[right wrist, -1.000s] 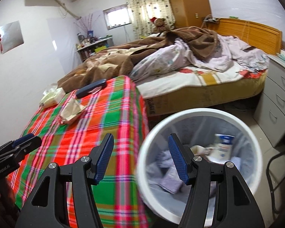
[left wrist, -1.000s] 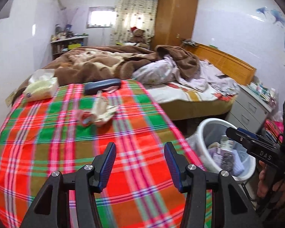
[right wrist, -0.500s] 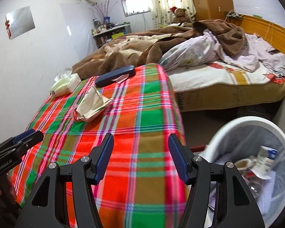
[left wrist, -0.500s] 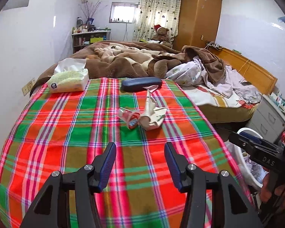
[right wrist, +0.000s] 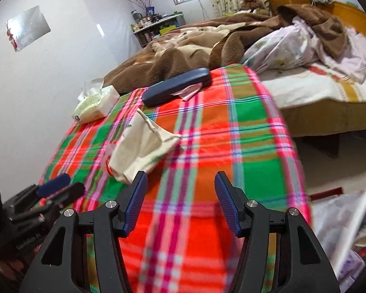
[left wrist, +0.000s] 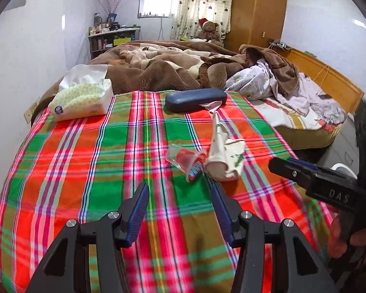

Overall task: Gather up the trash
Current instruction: 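Grasp the clear red-labelled cup with the left tool while the right tool grasps the white paper bag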

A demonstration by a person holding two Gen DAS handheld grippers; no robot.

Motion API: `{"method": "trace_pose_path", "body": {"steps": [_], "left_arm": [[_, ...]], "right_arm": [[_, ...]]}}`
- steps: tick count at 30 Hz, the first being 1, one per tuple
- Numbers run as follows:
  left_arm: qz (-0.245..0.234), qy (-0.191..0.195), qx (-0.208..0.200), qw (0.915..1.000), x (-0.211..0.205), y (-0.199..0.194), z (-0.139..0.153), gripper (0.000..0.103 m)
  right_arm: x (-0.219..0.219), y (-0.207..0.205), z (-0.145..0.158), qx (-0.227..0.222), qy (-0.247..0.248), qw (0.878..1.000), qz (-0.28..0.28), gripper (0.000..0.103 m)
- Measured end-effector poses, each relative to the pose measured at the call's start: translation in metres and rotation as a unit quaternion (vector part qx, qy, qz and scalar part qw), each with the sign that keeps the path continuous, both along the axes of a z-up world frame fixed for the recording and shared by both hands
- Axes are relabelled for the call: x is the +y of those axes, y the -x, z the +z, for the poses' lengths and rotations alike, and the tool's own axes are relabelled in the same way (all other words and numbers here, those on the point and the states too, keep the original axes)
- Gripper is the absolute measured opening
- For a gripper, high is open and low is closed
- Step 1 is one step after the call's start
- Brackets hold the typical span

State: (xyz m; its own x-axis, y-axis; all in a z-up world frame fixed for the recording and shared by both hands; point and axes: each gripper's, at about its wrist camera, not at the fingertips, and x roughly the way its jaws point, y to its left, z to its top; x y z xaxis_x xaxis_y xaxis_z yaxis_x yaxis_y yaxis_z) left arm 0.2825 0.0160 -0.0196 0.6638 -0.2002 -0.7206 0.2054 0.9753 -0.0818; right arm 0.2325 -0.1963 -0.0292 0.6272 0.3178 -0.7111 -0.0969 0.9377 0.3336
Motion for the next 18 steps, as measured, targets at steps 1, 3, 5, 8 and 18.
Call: {"method": "trace_pose_path", "body": {"steps": [1,3,5,8,18], "left_arm": [[0.0,0.001,0.003,1.0,0.001,-0.004,-0.001,0.052],[-0.004,0.007,0.006,1.0,0.002,-0.013,-0.003,0.052],[-0.013,0.003,0.016,0.9998,0.0,-0.022,-0.007,0.052],[-0.021,-0.005,0.024,0.9995,-0.002,-0.031,-0.016,0.052],[0.004,0.0,0.042,0.9991,0.019,-0.05,-0.028,0.052]], "right_arm": [[0.003,-0.005,-0.001,0.002,-0.001,1.0,-0.001,0.057],[0.007,-0.015,-0.004,0.009,0.0,1.0,0.001,0.056],[0.011,-0.023,-0.007,0.014,-0.001,1.0,0.005,0.055],[0.017,-0.035,-0.014,0.028,-0.005,1.0,0.011,0.049],[0.024,-0.052,-0.02,0.045,-0.031,0.998,0.03,0.012]]}}
